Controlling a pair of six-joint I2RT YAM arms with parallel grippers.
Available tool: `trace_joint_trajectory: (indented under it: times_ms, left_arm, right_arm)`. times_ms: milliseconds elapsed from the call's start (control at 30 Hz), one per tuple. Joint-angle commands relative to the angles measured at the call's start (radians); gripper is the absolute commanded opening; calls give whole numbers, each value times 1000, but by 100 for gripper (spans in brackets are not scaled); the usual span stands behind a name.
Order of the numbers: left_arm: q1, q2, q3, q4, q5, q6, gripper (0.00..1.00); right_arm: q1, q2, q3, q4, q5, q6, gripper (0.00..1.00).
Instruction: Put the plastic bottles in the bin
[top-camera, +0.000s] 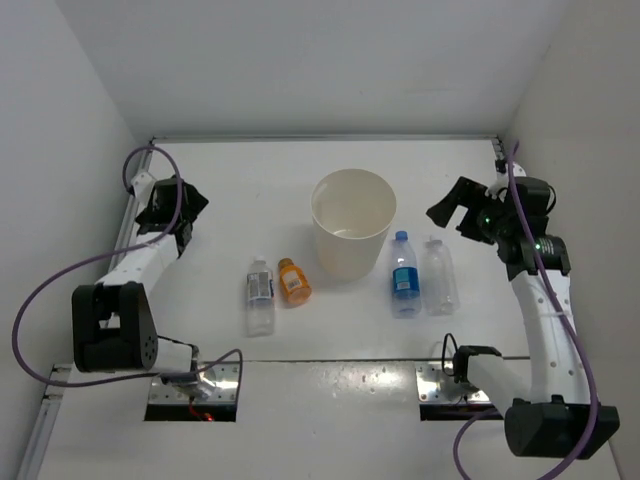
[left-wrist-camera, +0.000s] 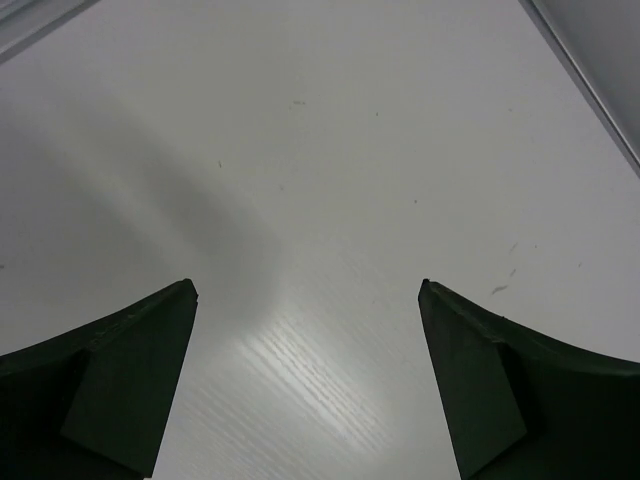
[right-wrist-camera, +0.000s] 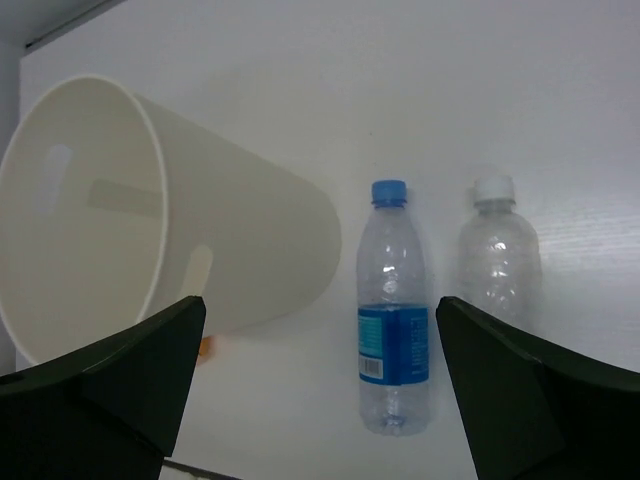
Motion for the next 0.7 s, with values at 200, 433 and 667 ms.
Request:
trace_joint_trajectory:
  times_ms: [200, 433, 667]
  left_arm:
    - [88, 55, 92, 46, 157, 199, 100]
    - [97, 28, 29, 46, 109, 251, 100]
    - [97, 47, 29, 46, 118, 263, 100]
  right_arm:
    - [-15, 141, 46, -239, 121, 37, 100]
    - [-15, 214, -84, -210, 158, 54, 100]
    - [-15, 402, -74, -178, 201, 9, 96]
